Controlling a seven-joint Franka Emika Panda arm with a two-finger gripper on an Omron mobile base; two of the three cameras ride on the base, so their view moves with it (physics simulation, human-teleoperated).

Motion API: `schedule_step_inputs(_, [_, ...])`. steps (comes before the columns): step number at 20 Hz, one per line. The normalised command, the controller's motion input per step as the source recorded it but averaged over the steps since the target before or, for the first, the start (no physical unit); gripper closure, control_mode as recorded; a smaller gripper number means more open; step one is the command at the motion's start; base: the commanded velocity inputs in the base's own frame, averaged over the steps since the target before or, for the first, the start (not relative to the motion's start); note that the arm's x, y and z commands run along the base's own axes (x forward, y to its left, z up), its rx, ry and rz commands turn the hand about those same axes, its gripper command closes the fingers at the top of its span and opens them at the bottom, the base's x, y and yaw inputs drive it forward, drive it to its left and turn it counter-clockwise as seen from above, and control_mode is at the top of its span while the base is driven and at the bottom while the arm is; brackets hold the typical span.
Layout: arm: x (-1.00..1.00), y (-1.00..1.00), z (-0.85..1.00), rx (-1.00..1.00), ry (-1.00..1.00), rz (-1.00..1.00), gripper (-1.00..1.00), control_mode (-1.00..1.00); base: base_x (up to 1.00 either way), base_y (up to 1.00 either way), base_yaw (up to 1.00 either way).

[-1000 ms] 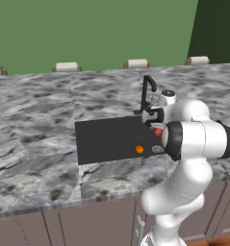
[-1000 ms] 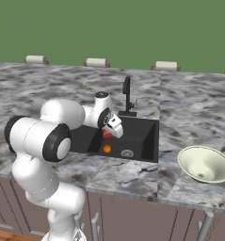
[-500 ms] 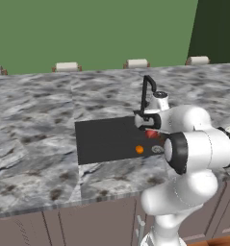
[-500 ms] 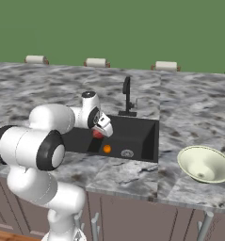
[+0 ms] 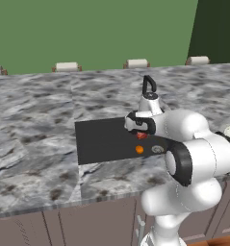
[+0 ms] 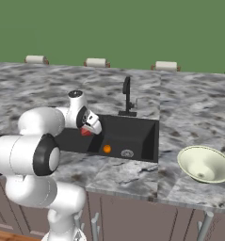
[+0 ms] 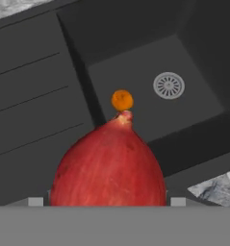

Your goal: Remove the onion and tangerine from the sink. Then move the bowl and cup from the counter to the sink for washing.

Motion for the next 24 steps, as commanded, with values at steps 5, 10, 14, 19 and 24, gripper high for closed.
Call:
schedule_step_inputs(5, [-0.05,0.48,0.14,0.00,0.02,0.11,1.00,-1.00,0.00,0.00,0.00])
schedule_step_inputs(10, [0.00,0.52,0.05,0.00,0.02,0.16,1.00,-1.00,0.00,0.00,0.00])
schedule_step_inputs(14, [0.00,0.58,0.04,0.00,0.03,0.19,1.00,-1.00,0.00,0.00,0.00])
schedule_step_inputs(19, [0.00,0.56,0.02,0.00,0.04,0.20,1.00,-1.00,0.00,0.00,0.00])
schedule_step_inputs(24, [-0.02,0.54,0.00,0.00,0.04,0.20,1.00,-1.00,0.00,0.00,0.00])
